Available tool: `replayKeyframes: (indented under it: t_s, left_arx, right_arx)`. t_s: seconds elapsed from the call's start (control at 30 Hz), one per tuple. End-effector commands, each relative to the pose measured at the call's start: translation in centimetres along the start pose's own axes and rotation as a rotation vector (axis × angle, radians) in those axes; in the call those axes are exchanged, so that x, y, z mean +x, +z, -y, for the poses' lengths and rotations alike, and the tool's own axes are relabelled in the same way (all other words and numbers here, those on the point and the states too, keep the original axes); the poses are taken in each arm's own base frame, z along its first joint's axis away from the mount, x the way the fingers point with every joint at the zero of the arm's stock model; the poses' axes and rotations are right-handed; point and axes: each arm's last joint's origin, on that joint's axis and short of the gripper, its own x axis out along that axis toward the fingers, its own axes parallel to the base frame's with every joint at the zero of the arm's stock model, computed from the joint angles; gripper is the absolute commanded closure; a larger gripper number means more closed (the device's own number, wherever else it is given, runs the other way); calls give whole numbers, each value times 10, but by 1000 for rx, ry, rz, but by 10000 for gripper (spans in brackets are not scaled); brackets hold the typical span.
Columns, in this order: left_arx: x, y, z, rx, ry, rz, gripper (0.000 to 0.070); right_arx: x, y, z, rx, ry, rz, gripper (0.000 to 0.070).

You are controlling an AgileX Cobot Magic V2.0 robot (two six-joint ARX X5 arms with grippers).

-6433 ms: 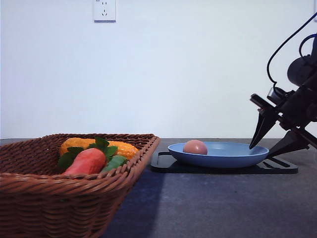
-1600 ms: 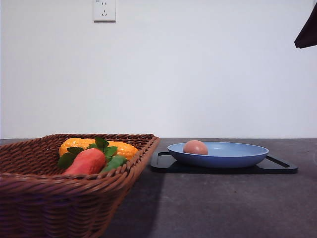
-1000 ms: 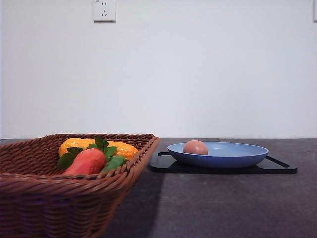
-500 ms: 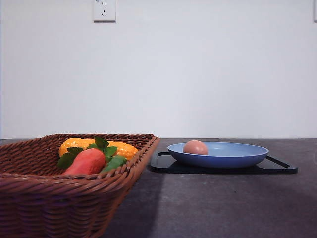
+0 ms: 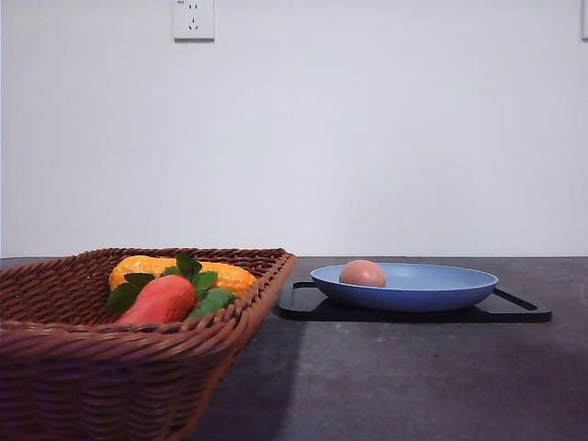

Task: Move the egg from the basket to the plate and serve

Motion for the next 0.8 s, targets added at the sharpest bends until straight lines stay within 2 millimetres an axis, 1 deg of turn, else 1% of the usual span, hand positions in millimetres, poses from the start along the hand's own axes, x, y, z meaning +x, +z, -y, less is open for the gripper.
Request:
replayKeyframes:
  t_s: [0.0, 0.3, 0.77]
  left_arx:
    - [2, -9, -1, -1, 5, -36, 700]
    - [2, -9, -1, -1, 5, -36, 700]
    - [2, -9, -1, -1, 5, -36, 700]
  right_arx:
    - [1, -1, 0, 16, 1, 4, 700]
    - [0, 2, 0, 12, -7, 41, 700]
    - [0, 2, 0, 12, -7, 41, 700]
